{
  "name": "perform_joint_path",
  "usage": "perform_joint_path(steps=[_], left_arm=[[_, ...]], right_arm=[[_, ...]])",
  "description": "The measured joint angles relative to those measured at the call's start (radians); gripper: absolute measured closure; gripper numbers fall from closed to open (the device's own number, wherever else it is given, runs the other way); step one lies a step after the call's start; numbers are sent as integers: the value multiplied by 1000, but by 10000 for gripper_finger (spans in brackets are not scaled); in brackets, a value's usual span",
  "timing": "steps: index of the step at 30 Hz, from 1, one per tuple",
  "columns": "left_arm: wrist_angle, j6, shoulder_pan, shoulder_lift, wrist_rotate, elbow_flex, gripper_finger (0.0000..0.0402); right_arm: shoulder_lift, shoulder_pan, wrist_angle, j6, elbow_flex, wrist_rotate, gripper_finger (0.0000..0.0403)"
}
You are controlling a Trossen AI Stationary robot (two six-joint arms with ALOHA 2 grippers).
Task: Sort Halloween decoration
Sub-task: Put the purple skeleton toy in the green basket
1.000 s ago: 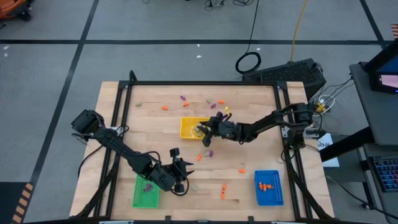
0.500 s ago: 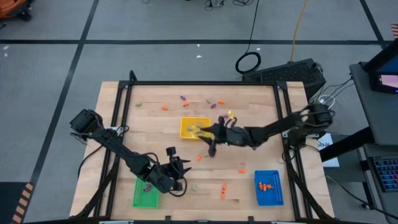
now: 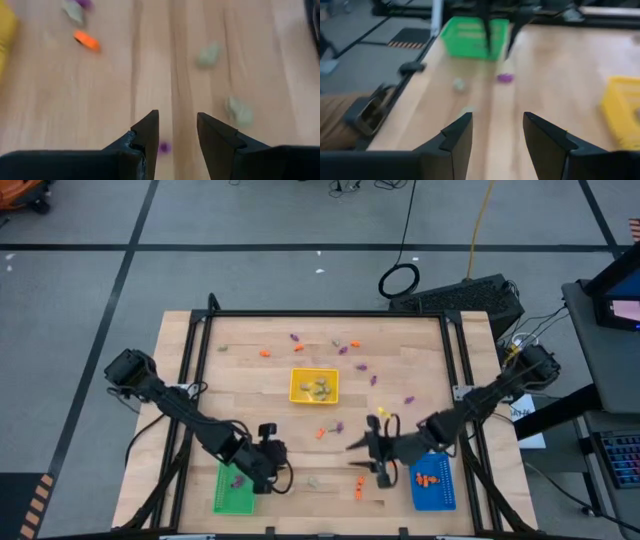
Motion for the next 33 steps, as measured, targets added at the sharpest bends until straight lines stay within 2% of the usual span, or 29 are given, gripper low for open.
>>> perform_joint_path(steps=[8, 12, 17, 23, 28, 33], left_arm=[[-89, 384, 49, 0, 98, 2, 270], [-86, 605, 71, 7, 105, 30, 270], [-85, 851, 77, 14, 64, 32, 270], [-86, 962, 79, 21, 87, 32, 267], [-102, 1070, 82, 67, 112, 36, 246], [-171, 1117, 121, 127, 146, 132, 229]], right_arm=[[40, 90, 39, -30, 0, 4, 243], [42, 89, 47, -36, 0, 4, 243], [42, 89, 46, -33, 0, 4, 243], [42, 89, 42, -33, 0, 4, 243], [42, 89, 40, -36, 0, 3, 243], [42, 89, 40, -40, 0, 3, 243]])
